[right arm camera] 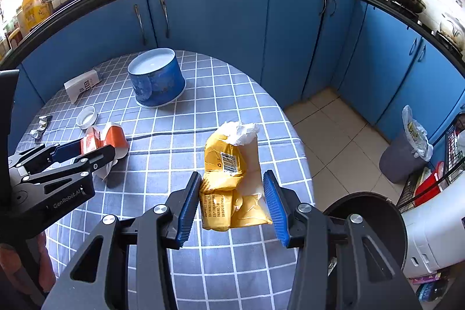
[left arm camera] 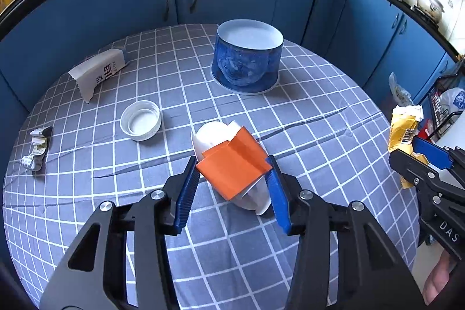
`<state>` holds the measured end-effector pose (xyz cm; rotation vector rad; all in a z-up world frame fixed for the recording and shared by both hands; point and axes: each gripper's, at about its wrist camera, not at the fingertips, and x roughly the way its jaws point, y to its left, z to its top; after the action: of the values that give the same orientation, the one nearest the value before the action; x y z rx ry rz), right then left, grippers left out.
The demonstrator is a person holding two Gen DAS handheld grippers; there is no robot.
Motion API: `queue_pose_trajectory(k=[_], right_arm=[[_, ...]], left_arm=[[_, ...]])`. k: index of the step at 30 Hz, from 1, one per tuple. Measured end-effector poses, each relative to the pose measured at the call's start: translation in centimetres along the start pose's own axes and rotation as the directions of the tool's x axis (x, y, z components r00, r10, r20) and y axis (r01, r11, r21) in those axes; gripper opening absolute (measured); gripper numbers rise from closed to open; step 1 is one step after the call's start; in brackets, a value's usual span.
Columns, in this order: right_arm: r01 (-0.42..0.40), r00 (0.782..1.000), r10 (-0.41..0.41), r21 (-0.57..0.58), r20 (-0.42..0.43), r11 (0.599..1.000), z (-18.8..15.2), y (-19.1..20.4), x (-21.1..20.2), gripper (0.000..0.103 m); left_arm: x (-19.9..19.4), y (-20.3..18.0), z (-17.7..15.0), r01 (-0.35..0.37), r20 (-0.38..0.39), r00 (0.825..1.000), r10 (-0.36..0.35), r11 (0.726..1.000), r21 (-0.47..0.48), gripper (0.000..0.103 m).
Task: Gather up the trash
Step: 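Carry the carton and yellow bag to the bin and open both grippers over it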
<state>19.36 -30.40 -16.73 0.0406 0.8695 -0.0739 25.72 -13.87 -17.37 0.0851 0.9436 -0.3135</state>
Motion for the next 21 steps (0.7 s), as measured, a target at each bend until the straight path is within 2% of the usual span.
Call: queue_pose_trajectory(k=[8, 21], right_arm=[[0.001, 1.000, -0.002, 0.010, 0.027, 1.000, -0.5, -0.7, -2.4, 0.043], [0.026, 0.997, -0.031, 0.069, 0.077, 0.997, -2.8, -4.5, -6.9, 0.043]], left_arm=[[-2.9, -1.0, -0.5, 0.012, 0.030, 0.999, -0.013, 1.000, 0.024, 0.047], [-6.7, -7.0, -2.1, 0.032, 0.064, 0.997, -0.039, 0.993, 0.117, 0.047]])
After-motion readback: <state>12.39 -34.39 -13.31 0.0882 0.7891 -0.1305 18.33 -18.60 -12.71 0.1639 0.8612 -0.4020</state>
